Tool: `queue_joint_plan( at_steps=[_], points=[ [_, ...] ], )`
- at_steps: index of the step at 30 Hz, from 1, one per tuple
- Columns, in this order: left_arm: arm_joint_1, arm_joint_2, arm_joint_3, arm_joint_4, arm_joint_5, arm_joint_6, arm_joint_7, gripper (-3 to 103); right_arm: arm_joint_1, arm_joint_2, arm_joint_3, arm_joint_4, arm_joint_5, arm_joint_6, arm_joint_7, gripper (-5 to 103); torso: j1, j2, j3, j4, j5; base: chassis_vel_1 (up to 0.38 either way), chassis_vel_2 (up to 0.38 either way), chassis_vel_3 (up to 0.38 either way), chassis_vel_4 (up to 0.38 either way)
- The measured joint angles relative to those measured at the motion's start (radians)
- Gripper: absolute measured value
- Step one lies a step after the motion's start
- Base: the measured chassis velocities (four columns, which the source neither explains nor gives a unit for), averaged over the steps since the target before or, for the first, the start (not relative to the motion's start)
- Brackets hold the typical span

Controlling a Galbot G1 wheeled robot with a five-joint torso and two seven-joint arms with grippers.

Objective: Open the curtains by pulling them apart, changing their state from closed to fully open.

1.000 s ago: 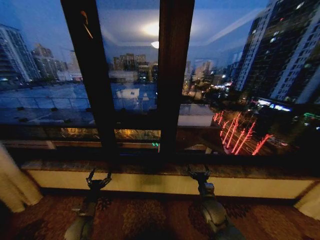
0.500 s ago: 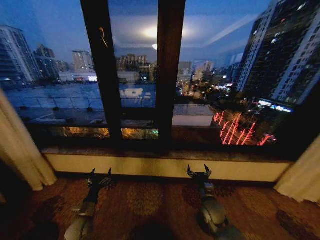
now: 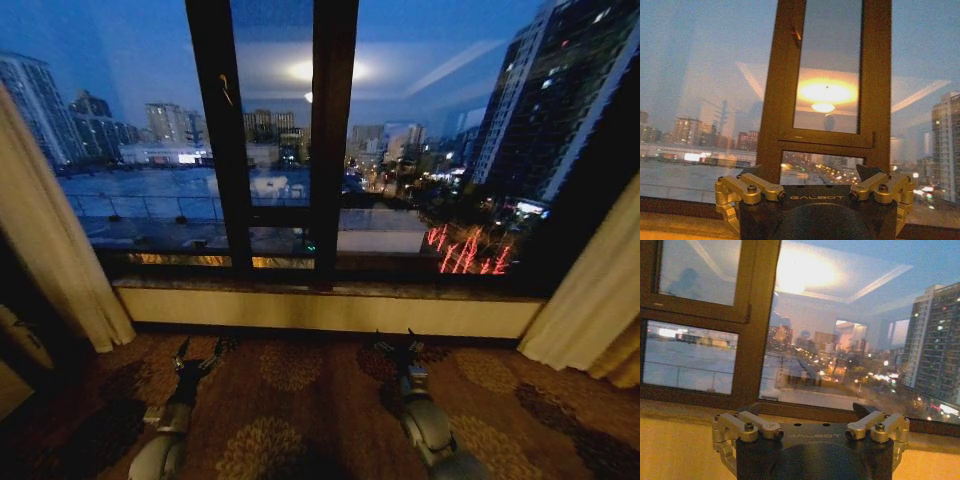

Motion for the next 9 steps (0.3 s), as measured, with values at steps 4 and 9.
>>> queue_joint_plan(
  at_steps=[4,9],
  points=[
    [0.0,0.0,0.0,0.0,0.0,0.0,0.0,100,0.0,0.0,0.0,0.0,0.0,0.0,0.0,100,0.001,-0.001,0.001,-0.0002,0.0006,-0.051,-0.04,-0.015,-0.017],
    [-0.001,0.0,0.0,0.0,0.0,0.0,0.0,100,0.0,0.0,0.0,0.0,0.0,0.0,0.0,100,0.002,-0.002,0.001,0.0,0.0003,-0.056,0.035,0.07,-0.048]
  ],
)
